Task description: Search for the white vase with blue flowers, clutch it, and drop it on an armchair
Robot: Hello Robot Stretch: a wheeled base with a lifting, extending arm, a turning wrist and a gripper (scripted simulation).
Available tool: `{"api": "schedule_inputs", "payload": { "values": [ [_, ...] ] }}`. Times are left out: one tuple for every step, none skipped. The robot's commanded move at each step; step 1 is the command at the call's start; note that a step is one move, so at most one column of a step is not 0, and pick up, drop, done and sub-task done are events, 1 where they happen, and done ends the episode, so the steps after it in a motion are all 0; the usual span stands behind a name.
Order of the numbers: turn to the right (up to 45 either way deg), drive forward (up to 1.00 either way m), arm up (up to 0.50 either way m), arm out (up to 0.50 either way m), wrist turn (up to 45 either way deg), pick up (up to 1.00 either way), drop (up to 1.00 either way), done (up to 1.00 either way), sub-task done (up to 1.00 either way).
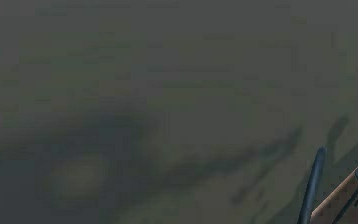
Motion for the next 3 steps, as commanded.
{"api": "schedule_inputs", "payload": {
  "values": [
    [0.0, 0.00, 0.00, 0.00, 45.0, 0.00, 0.00, 0.00, 0.00],
    [0.0, 0.00, 0.00, 0.00, 45.0, 0.00, 0.00, 0.00, 0.00],
    [0.0, 0.00, 0.00, 0.00, 45.0, 0.00, 0.00, 0.00, 0.00]
  ]
}}
